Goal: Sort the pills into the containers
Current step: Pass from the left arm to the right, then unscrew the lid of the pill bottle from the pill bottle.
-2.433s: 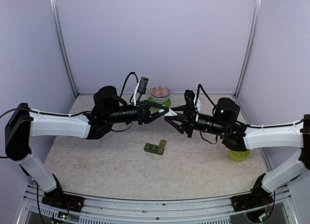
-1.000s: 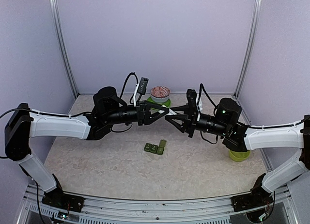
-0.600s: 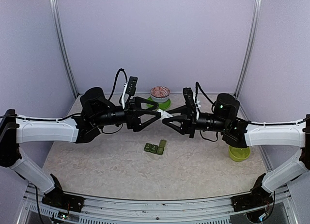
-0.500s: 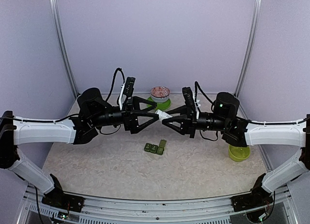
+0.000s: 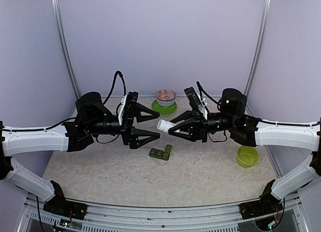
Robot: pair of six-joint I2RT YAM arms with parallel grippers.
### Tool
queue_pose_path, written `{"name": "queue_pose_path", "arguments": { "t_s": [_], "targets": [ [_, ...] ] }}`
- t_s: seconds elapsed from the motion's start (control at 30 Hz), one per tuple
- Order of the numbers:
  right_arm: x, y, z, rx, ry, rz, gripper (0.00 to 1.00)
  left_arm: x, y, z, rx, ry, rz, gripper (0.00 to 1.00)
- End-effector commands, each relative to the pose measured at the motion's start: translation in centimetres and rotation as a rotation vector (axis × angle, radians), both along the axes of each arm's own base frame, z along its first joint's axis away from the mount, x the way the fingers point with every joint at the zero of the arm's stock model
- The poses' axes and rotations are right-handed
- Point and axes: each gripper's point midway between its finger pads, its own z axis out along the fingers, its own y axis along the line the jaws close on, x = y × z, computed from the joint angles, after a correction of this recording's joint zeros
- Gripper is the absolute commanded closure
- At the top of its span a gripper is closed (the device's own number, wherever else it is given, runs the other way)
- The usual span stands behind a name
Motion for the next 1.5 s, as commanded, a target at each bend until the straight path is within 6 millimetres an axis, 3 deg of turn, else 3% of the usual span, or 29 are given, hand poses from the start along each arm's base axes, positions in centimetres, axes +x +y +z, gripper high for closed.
{"name": "queue_pose_path", "arguments": {
  "t_s": [0.0,0.3,0.6,0.8,0.93,1.1,1.33,1.43,1.47],
  "targets": [
    [-1.0,0.1,1.1,-0.002,0.065,0.097,0.78,-1.6,-0.1,0.7,0.042,-0.126,-0.041,0.2],
    [-0.9,0.8,0.6,-0.026,0.113,0.139,0.79,-2.3,-0.2,1.2,0.035,-0.173,-0.031,0.33],
    [-0.8,0.9,0.6,-0.028,0.116,0.135,0.79,-2.2,-0.4,0.9,0.05,-0.173,-0.021,0.59],
    [-0.2,1.1,0.0,-0.044,0.093,0.102,0.79,-1.9,-0.5,0.9,0.051,-0.154,-0.006,0.66],
    [0.2,1.0,-0.1,-0.049,0.052,0.07,0.79,-1.6,-0.8,1.1,0.053,-0.113,-0.002,0.7],
    [1.2,0.4,0.4,-0.034,-0.048,-0.038,0.8,-0.6,-1.4,1.2,0.05,0.0,0.023,0.83],
    [2.8,-1.0,0.7,-0.018,-0.192,-0.204,0.81,0.1,-2.1,1.3,0.02,0.176,0.029,0.84],
    [3.1,-1.2,0.6,-0.022,-0.221,-0.235,0.81,0.1,-2.3,1.7,-0.009,0.226,0.015,0.77],
    [3.0,-1.3,0.7,-0.017,-0.227,-0.231,0.81,0.1,-2.3,1.9,-0.021,0.237,0.014,0.67]
  ]
}}
